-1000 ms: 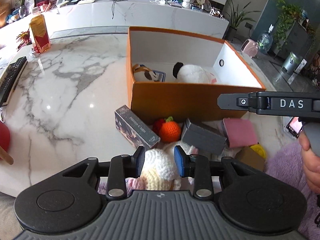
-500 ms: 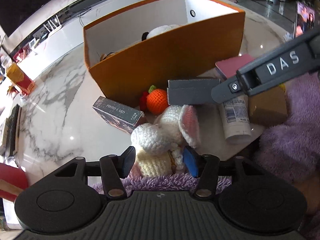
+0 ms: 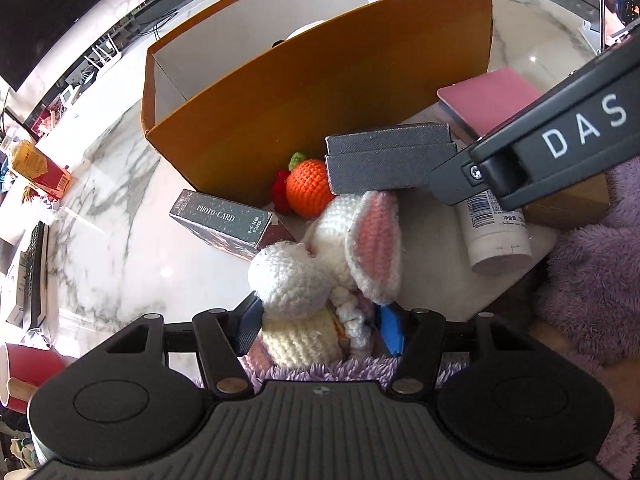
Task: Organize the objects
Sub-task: 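Grasp the knitted white bunny with the left tool and lift it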
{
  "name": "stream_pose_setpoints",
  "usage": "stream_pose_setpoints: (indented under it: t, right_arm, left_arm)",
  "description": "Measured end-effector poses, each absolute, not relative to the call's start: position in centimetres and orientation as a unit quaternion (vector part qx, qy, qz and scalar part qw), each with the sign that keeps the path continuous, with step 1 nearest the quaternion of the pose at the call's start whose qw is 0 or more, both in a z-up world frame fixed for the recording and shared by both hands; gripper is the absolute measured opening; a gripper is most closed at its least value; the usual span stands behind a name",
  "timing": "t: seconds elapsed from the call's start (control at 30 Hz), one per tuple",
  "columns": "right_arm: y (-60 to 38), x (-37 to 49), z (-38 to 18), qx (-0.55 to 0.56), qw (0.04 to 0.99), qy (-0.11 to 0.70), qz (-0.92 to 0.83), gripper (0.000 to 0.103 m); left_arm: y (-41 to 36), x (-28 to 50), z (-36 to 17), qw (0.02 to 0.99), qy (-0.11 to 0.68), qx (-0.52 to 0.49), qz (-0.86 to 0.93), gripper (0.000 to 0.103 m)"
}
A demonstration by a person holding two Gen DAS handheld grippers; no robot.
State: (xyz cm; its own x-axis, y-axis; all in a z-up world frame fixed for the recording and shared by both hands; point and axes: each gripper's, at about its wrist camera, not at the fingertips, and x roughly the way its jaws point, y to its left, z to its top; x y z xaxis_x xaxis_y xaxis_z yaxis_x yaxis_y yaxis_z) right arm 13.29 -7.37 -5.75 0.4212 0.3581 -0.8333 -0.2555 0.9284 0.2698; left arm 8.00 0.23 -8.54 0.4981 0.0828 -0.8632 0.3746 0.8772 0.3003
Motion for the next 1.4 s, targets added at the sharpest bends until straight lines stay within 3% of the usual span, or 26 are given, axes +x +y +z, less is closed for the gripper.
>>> stream_pose_setpoints:
  t: [0.3,0.5,0.83,1.4]
  right_arm:
    - [-7.5,13.0,-5.4,0.037,0.845,0.499,0.187,0.062]
    - [-7.3,13.1,-5.2,-0.004,0.852,0.487,0.190,0.063]
    - [-5.6,13.0,-5.8,-0.084,0.852,0.468,0.218,0.073]
    - [0.0,12.1,-8.3,-0.265,0.812,0.421,0.306,0.078]
  left_arm:
    - [1.7,7.8,-7.4,0.848,0.504,0.148,-0.072,0.056]
    - [3.4,6.7,-4.8,0.864,0.492,0.082,-0.073,0.053]
    - [6.1,6.2,-0.1,0.888,0.452,-0.015,-0.084,0.052]
    - [9.1,8.0,-0.2,0.897,0.436,-0.053,-0.049,0.052]
